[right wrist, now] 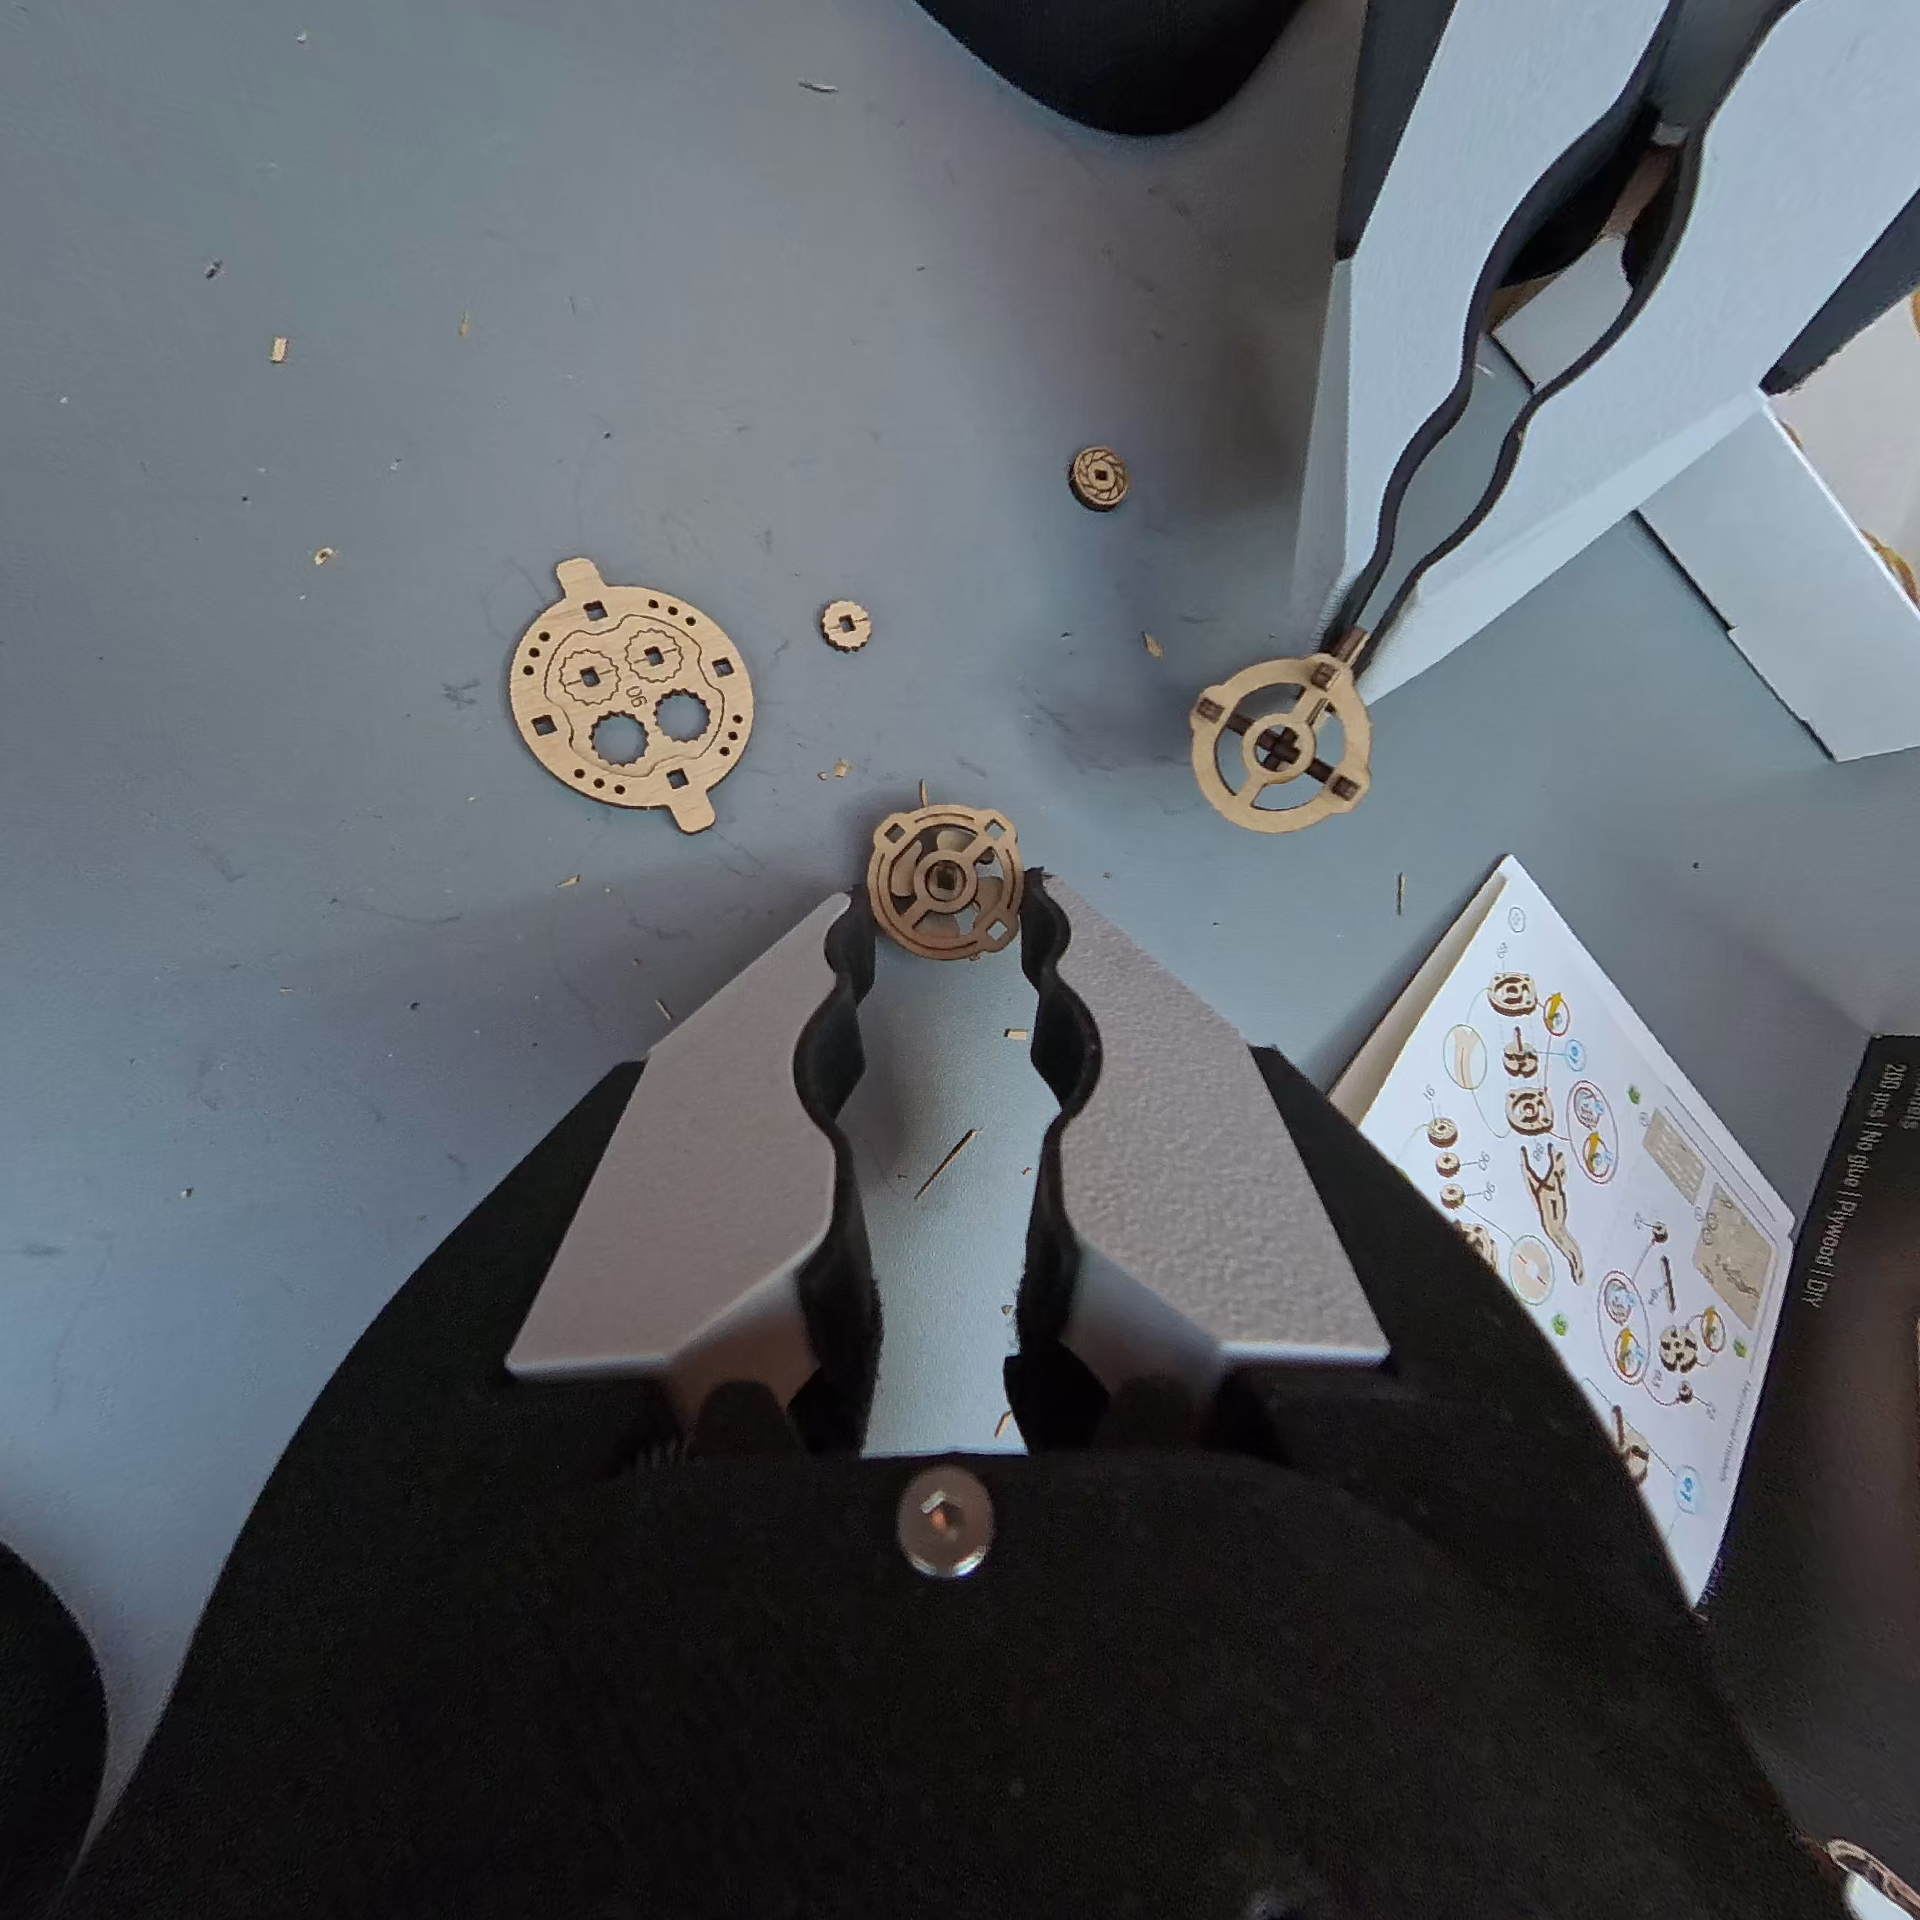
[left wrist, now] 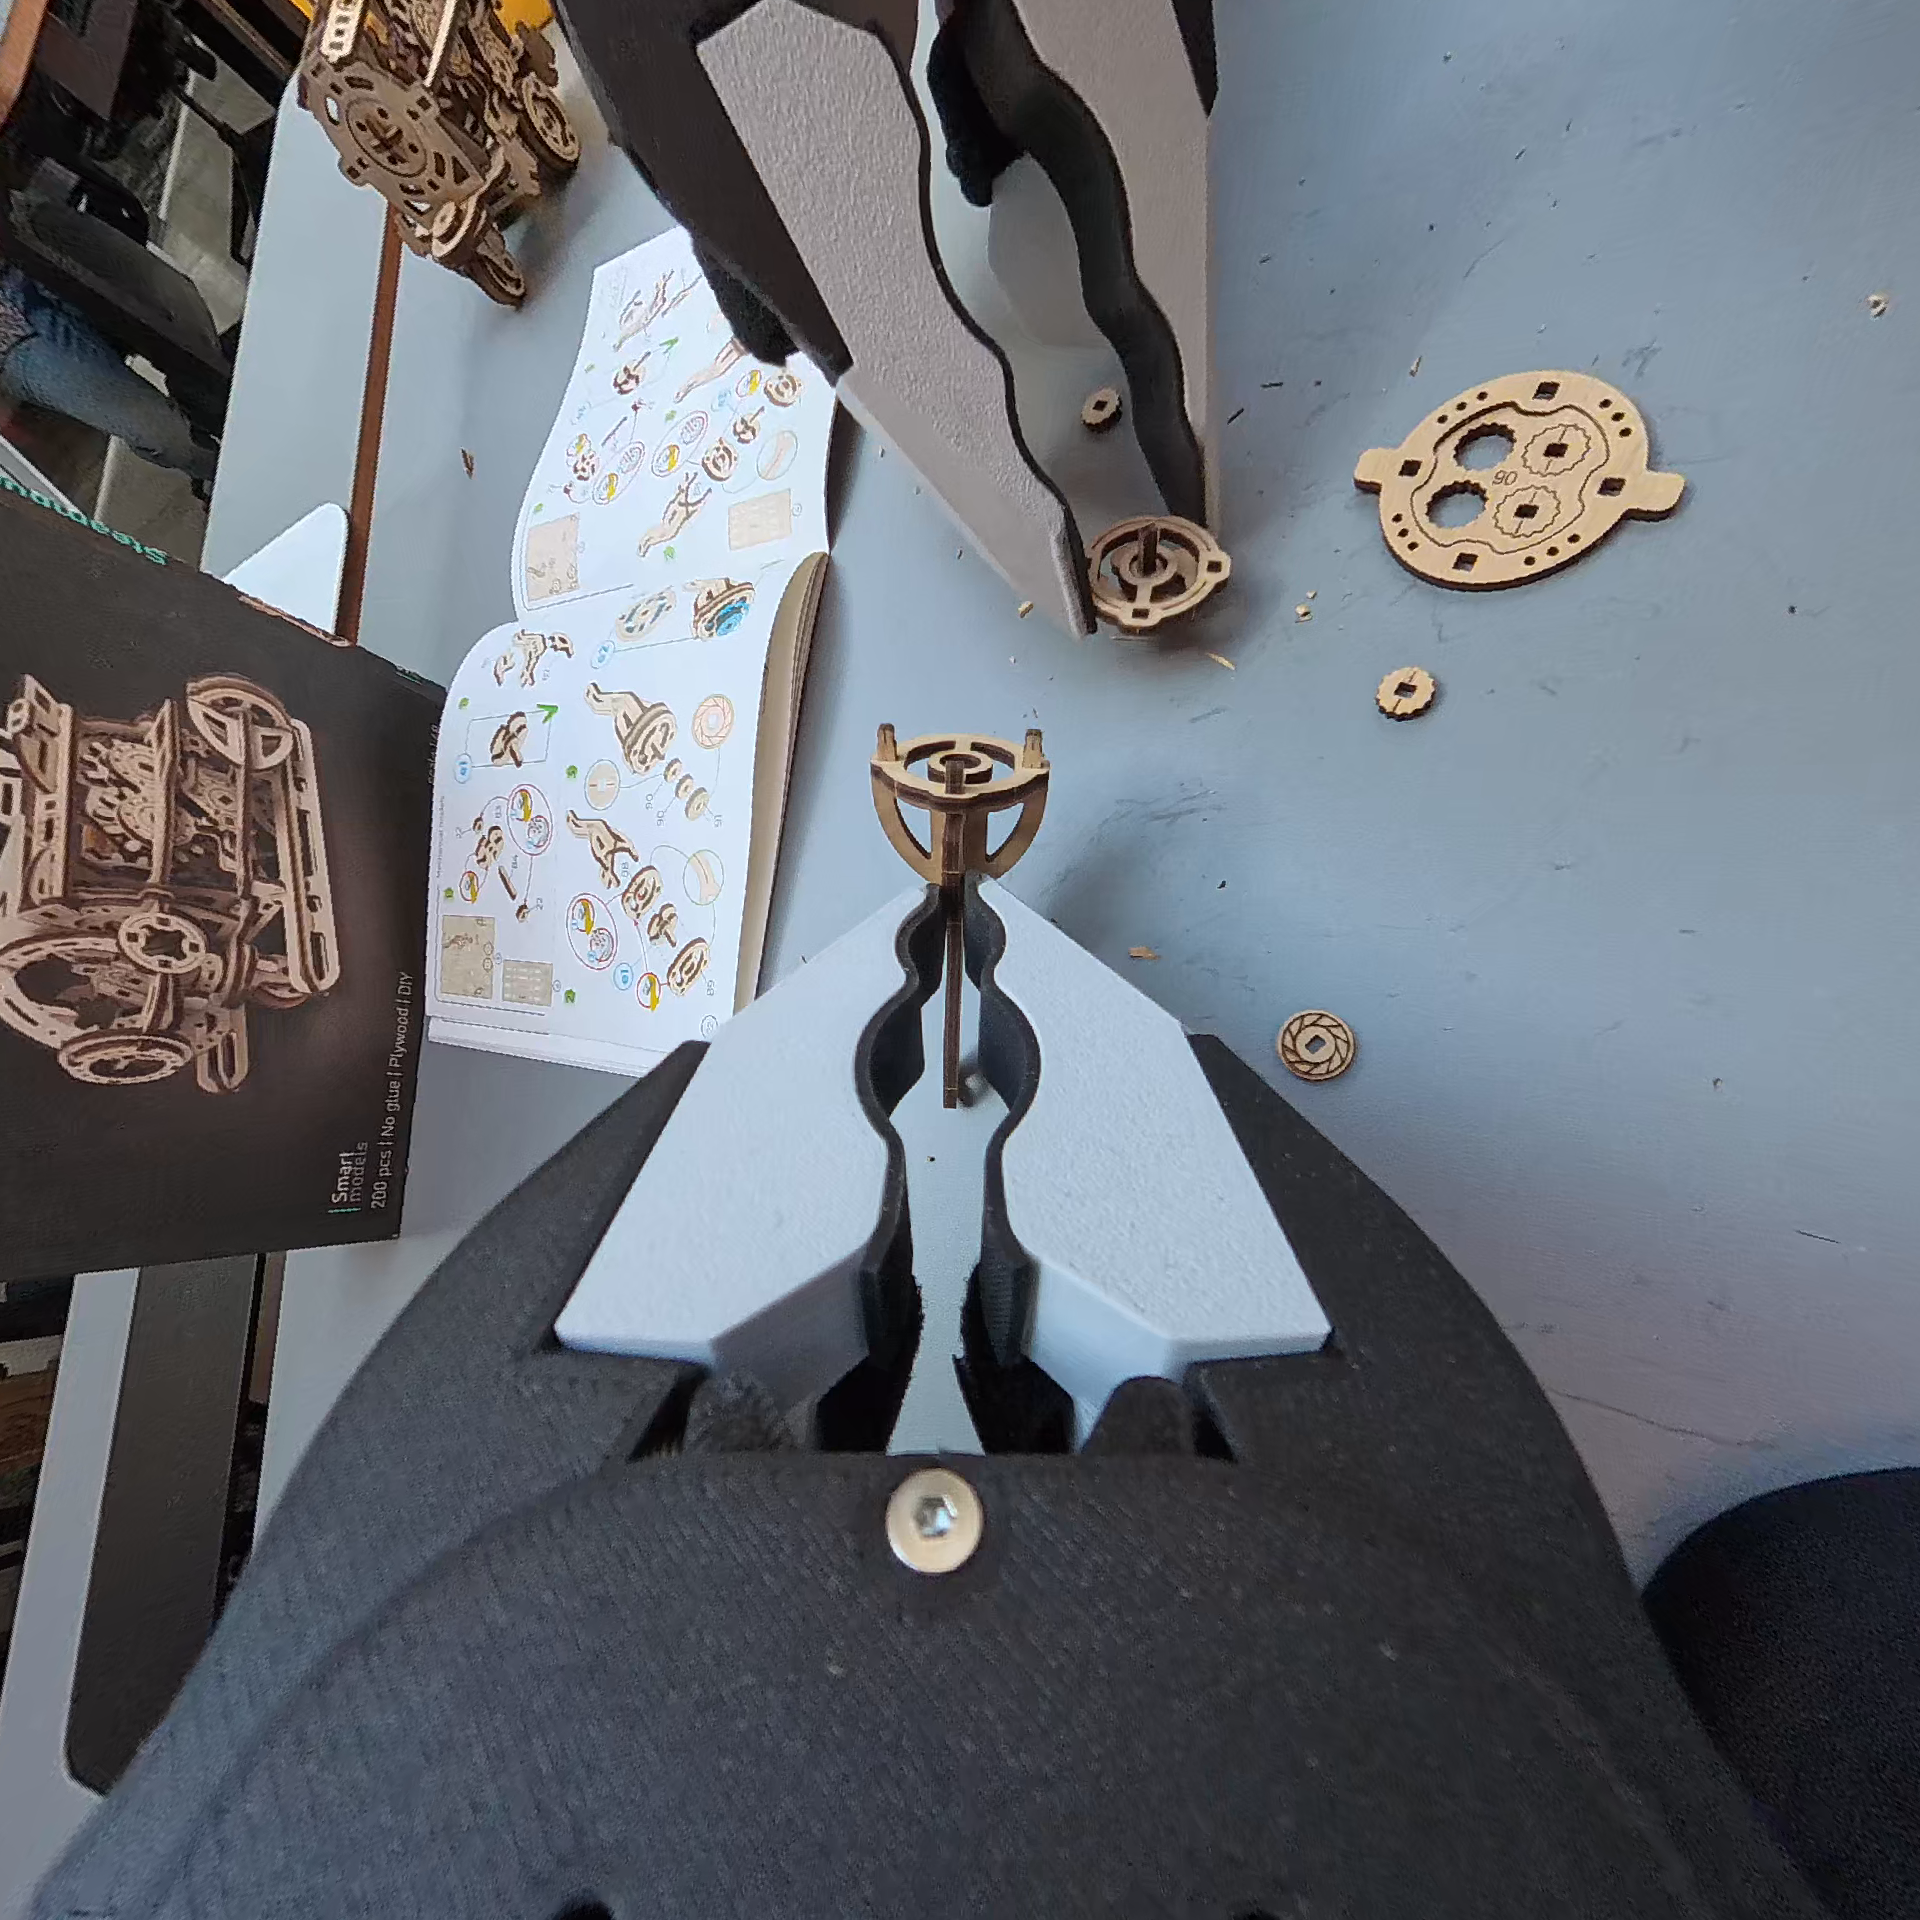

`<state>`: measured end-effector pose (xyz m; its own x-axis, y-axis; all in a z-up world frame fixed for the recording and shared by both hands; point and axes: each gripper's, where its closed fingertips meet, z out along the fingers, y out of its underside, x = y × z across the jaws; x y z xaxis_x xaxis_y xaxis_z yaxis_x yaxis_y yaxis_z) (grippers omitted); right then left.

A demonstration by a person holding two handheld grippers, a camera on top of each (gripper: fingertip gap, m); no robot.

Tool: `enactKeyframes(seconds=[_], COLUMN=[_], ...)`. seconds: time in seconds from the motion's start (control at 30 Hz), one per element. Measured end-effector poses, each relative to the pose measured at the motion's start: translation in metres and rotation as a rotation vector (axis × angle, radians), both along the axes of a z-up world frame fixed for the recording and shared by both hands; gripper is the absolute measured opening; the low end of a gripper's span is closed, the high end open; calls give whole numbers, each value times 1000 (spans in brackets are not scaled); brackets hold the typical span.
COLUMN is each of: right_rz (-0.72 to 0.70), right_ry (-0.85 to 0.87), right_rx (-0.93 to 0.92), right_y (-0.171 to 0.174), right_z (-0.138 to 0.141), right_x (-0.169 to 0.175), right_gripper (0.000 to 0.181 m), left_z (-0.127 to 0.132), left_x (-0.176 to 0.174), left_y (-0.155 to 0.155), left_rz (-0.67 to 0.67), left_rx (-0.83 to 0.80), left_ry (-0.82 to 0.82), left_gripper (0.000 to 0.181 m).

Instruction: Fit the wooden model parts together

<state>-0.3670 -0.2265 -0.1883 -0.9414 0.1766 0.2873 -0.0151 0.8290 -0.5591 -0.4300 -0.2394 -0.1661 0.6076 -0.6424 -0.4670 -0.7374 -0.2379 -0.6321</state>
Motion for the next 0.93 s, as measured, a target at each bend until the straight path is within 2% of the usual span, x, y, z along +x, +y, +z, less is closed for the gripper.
enactKeyframes(seconds=[0.2, 0.33, 0.6, 0.8, 0.93], right_rz=[-5, -12, -22, -7, 17], right_ry=[15, 57, 155, 175, 151], right_rx=[-3, -11, -89, -114, -113], right_y=[1, 1, 0, -4, -8], right_z=[5, 18, 63, 79, 80], right_x=[1, -1, -1, 5, 11], right_gripper=[28, 28, 28, 28, 28], left_z=[0, 2, 22, 27, 25], left_x=[1, 4, 26, 44, 55], left_y=[2, 3, 7, 6, 3], left_rz=[0, 0, -21, -81, -134], left_rx=[-12, -5, 53, 77, 58], left_ry=[11, -8, -174, -249, -287], left_gripper=[1, 0, 0, 0, 0])
